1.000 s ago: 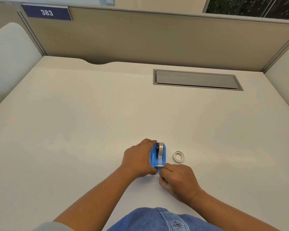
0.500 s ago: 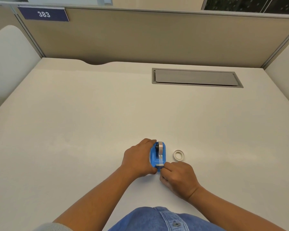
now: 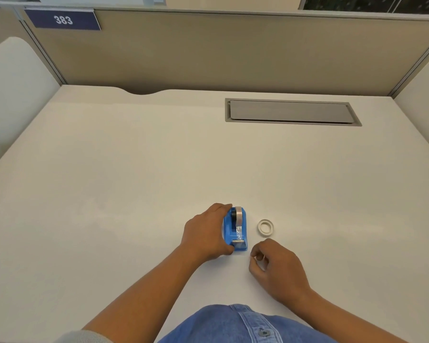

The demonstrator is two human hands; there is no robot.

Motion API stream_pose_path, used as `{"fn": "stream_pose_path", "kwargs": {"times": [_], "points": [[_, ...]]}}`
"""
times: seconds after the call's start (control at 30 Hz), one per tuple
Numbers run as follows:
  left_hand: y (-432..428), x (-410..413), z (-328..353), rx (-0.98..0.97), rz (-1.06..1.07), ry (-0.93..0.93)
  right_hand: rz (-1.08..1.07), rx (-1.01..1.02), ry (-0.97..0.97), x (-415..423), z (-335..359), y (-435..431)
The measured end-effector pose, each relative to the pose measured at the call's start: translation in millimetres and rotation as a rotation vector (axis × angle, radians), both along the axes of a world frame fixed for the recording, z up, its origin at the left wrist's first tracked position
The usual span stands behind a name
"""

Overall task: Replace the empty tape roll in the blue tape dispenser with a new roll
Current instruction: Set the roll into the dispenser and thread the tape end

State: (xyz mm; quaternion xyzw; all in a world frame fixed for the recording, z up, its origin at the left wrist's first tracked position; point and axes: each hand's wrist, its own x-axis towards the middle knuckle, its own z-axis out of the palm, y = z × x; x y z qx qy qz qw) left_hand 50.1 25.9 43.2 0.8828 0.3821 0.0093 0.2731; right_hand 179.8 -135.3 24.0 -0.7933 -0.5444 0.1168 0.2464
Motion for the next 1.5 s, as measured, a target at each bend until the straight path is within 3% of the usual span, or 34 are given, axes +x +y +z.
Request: {"fn": "stream_pose_path", "kwargs": {"times": [0.13, 0.2, 0.67, 1.3, 1.5], "points": [[0, 1, 0, 0.003, 0.003, -0.012, -0.08, -0.029, 0.305, 0, 6, 10], [0, 1, -1, 0.003, 0.008, -0.021, -0.107, -0.011, 0.36, -2, 8, 19], [-3, -1, -1, 0.015, 0.005, -0.057, -0.097, -0.067, 0.108, -1, 1, 33], [-5, 4, -8, 0.094, -0.01, -0.057, -0.013, -0.103, -0.025, -3, -3, 36], [-7, -3, -15, 0.052, -0.046, -0.096, 0.03, -0.111, 0.045, 0, -3, 27]]}}
